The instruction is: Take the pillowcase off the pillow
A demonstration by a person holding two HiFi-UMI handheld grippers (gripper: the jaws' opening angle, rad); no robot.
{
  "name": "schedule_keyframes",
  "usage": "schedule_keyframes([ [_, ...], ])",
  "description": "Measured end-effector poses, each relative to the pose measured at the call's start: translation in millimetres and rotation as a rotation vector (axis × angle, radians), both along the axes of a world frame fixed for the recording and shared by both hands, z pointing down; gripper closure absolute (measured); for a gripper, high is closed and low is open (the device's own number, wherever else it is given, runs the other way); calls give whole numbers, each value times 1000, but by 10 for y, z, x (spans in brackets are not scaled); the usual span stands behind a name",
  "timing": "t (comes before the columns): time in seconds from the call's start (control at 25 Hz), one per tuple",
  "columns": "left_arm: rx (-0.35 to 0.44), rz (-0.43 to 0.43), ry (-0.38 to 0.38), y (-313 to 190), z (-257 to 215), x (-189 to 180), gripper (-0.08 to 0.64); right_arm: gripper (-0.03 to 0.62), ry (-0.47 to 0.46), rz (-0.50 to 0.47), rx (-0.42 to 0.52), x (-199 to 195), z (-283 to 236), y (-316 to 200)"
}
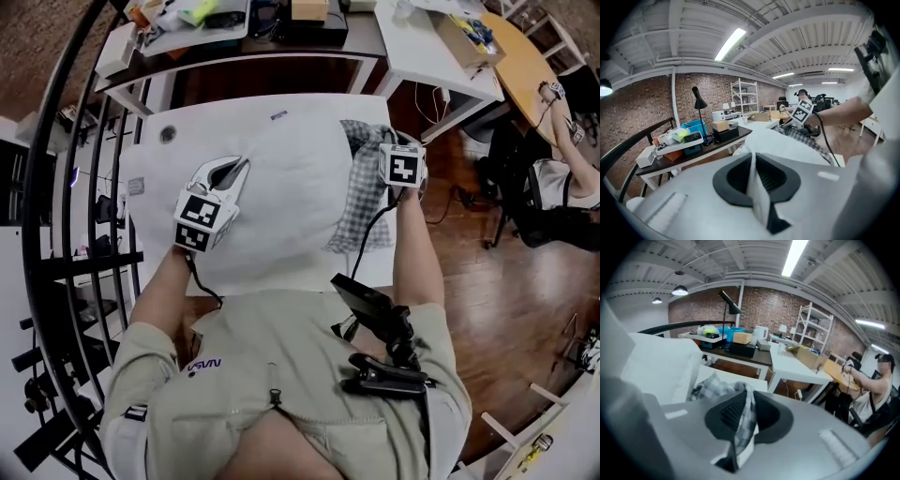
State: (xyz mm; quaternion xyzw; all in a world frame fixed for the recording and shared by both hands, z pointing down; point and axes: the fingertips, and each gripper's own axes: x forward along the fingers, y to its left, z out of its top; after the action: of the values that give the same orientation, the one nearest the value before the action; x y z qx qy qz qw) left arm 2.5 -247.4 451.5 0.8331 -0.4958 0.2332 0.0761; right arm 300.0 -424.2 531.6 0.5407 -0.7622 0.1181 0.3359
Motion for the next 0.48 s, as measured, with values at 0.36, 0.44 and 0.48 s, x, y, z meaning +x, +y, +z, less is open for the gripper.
schedule_keyframes([
  [0.36,60,0,-115,-218,-30,43,379,419,-163,-114,77,-283,-343,555],
  [0.44,93,57,-120,77,-217,192,369,414,-216,-136,68,-314,-417,987],
  [0.48,82,97,-111,269,-243,312,351,408,-239,-146,47,-325,-387,1245],
])
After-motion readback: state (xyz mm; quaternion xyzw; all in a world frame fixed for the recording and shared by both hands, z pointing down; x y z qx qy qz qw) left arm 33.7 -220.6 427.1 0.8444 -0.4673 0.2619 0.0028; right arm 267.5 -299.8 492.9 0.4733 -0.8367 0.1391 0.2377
